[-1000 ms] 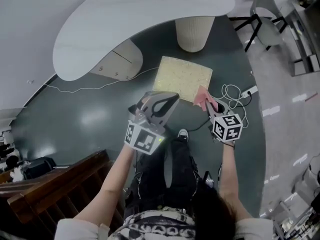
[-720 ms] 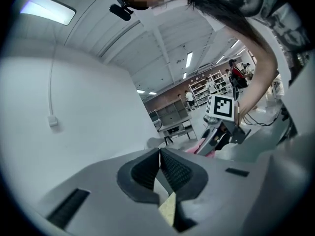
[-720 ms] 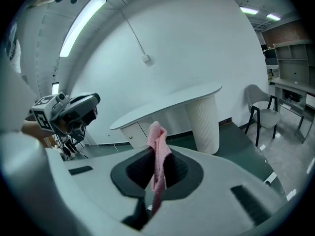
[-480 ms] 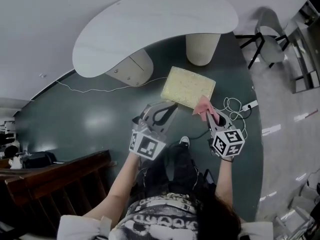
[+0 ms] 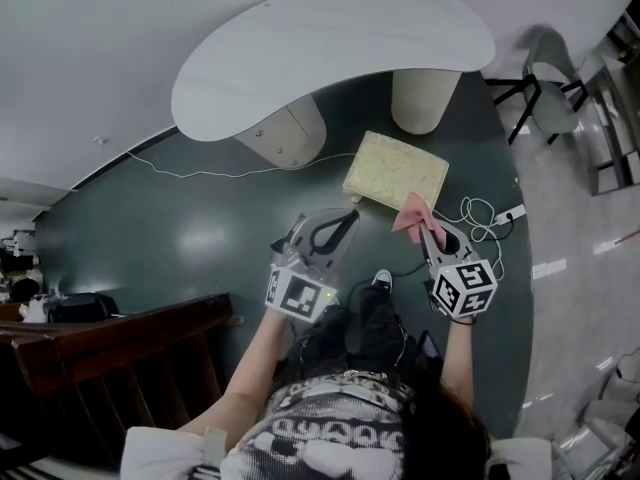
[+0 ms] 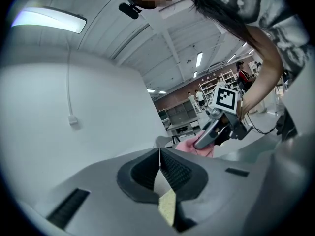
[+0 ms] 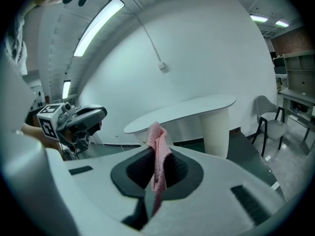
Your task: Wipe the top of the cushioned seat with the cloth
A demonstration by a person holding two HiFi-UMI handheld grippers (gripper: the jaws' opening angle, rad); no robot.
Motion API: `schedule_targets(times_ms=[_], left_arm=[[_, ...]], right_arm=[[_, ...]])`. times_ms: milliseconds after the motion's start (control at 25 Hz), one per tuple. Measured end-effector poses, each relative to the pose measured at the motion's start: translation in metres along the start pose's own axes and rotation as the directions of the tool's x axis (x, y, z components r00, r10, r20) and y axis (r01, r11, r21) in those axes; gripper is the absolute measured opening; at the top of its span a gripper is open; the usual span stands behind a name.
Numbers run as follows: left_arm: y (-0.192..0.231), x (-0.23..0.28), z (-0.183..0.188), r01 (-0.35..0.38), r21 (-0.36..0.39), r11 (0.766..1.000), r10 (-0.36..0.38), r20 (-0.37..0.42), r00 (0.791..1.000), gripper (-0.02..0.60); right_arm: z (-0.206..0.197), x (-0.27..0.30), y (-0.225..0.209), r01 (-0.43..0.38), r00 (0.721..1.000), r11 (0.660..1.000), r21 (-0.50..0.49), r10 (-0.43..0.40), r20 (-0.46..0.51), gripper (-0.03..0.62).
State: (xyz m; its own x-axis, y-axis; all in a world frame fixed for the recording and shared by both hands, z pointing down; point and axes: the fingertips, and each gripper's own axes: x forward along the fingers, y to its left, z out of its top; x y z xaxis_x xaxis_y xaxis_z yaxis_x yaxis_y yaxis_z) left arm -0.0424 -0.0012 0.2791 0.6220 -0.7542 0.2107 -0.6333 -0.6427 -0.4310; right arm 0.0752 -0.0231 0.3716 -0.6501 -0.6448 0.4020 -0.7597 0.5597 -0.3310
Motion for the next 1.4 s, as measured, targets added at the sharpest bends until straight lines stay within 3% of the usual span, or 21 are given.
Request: schedule_targets(times_ms=[600,880,1400], left_arm=[[-0.007,-0.124,-0.018,-0.013,-0.020,1.000,0.014,0.035,0.999,0.006],[-0.007,-0.154,-0.022,0.002,-0.027,1.000,0.000,0.055,0.998,0.006],[-0.001,-0.169,-0.020,0.005,-0.020,1.000,-0.003,0.099,0.995,0.006]], right_arm=[[-0.010,-0.013,0.150,-0.029,0.999,0.995,-0.096,0.033,0.042,0.011],[-0.015,-0.013,0.182,-0.014,0.999,0.994,-0.105,0.020,0.049,0.011],[-0.018,-0.009,0.202,-0.002,0.999,0.991,-0.130,0.007,0.043,0.009]])
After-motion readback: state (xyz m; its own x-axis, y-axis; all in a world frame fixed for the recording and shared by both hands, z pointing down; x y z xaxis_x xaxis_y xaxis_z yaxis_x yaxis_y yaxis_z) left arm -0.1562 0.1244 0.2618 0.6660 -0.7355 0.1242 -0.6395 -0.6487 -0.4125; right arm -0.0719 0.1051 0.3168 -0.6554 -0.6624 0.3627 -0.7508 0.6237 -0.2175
